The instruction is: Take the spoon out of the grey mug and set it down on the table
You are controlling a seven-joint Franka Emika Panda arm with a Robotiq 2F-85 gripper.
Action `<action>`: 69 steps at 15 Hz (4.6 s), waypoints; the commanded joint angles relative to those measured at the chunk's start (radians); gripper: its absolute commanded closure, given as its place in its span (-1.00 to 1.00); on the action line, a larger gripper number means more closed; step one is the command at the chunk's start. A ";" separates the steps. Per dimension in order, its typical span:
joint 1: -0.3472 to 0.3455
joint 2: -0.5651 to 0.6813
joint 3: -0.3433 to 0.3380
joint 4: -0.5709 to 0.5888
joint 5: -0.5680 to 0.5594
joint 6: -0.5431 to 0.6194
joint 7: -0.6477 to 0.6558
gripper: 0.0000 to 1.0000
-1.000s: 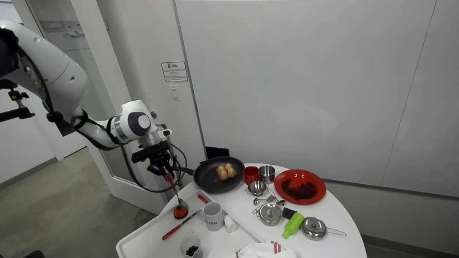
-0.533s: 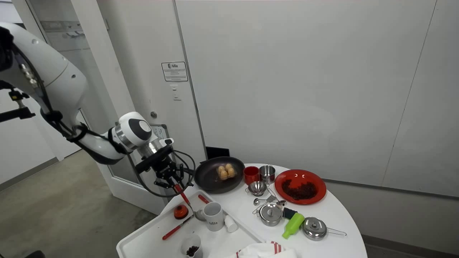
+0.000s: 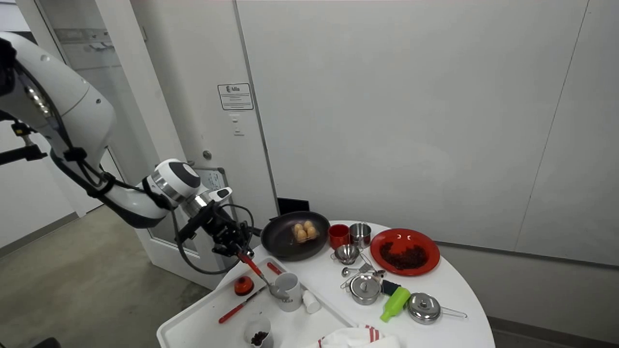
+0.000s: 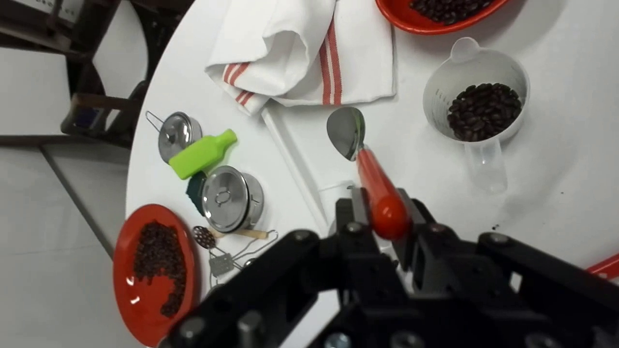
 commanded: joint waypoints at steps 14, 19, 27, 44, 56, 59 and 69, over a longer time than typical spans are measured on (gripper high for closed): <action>-0.192 -0.132 0.172 -0.169 0.041 0.332 -0.260 0.84; -0.253 -0.138 0.258 -0.206 0.145 0.427 -0.546 0.84; -0.439 -0.114 0.477 -0.246 0.352 0.454 -1.087 0.84; -0.161 -0.106 0.145 -0.261 0.311 0.754 -0.948 0.83; 0.179 -0.037 -0.219 -0.268 0.188 0.855 -0.679 0.83; 0.195 -0.007 -0.230 -0.270 0.188 0.873 -0.661 0.83; 0.487 0.149 -0.573 -0.248 0.254 1.185 -0.511 0.85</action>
